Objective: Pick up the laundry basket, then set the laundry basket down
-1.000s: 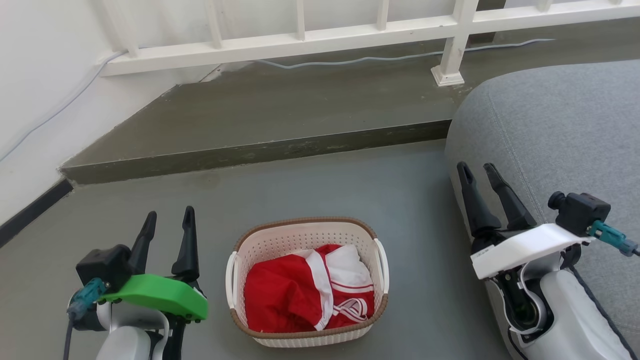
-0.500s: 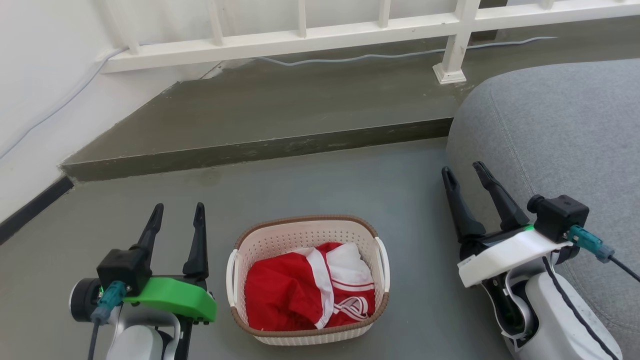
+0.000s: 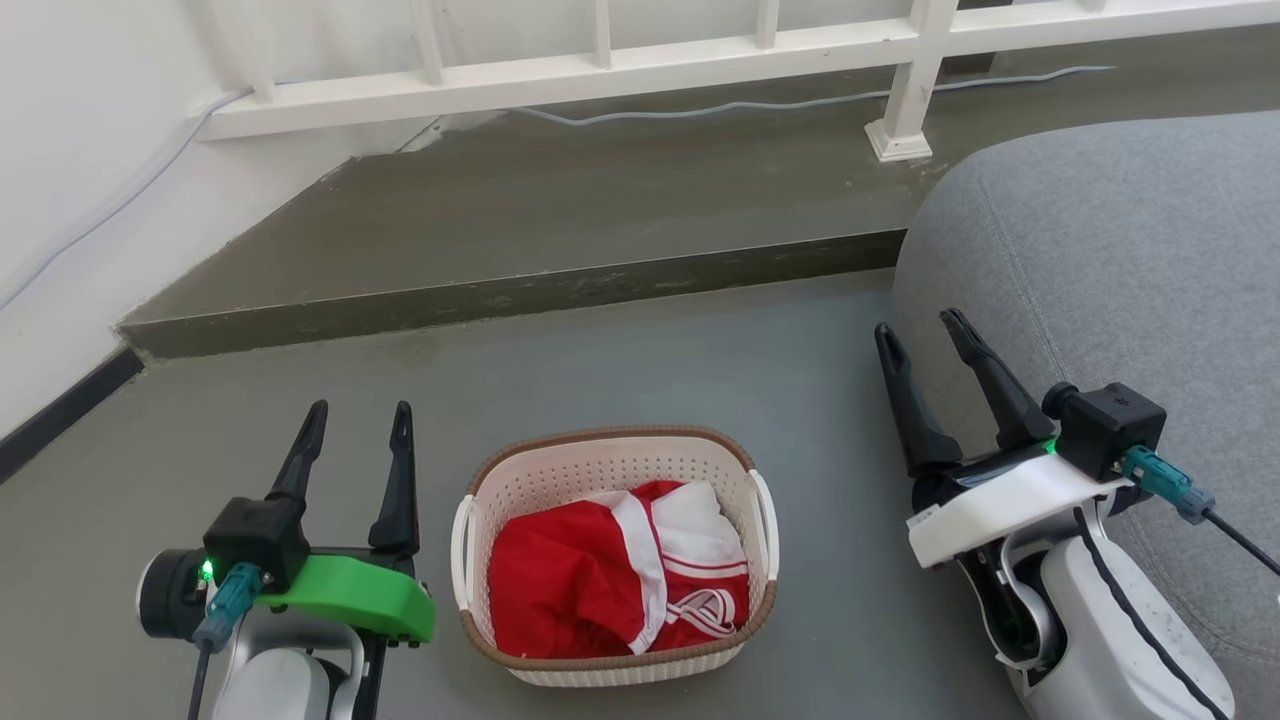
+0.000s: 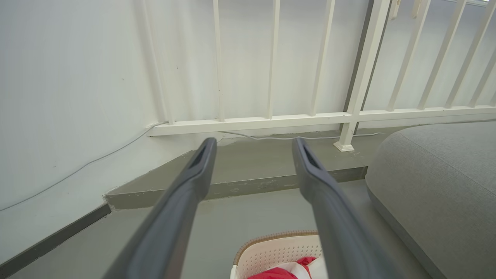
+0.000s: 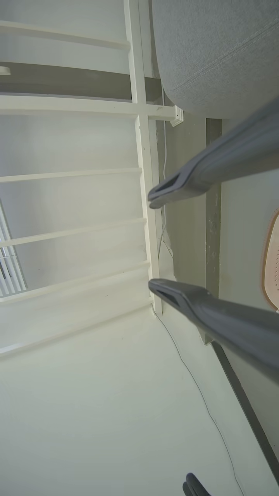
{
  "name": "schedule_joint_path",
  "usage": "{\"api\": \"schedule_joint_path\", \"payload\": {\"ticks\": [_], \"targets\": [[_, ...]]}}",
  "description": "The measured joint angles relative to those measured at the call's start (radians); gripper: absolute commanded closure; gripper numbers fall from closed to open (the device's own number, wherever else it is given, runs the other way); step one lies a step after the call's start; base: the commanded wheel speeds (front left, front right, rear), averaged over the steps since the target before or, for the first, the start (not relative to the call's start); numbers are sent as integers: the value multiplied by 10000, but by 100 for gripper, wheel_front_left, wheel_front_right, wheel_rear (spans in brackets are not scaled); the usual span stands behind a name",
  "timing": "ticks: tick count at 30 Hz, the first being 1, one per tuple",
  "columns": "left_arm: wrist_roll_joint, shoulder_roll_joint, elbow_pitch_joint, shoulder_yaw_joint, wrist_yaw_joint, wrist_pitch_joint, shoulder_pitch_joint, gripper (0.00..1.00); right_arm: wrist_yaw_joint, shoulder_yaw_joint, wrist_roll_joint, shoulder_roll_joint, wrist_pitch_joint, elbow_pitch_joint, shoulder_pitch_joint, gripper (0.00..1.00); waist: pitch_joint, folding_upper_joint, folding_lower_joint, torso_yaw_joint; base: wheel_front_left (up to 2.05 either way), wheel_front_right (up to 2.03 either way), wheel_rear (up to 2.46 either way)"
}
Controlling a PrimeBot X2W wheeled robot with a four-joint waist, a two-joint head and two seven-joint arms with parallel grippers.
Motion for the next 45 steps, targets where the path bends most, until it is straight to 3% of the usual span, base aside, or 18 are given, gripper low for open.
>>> {"api": "schedule_joint_path", "payload": {"ticks": [28,45], "targets": [[0,-198,-33,372,-234,-27,-184,0,92,-290,-337,265,-2,127,-2,0,290,0,0,-41,0,0,0],[-6,-219,-165,648,-366,-27,-515,0,121,-474,-462,378,-2,59,-283,0,1288,0,0,-147,0,0,0]]}}
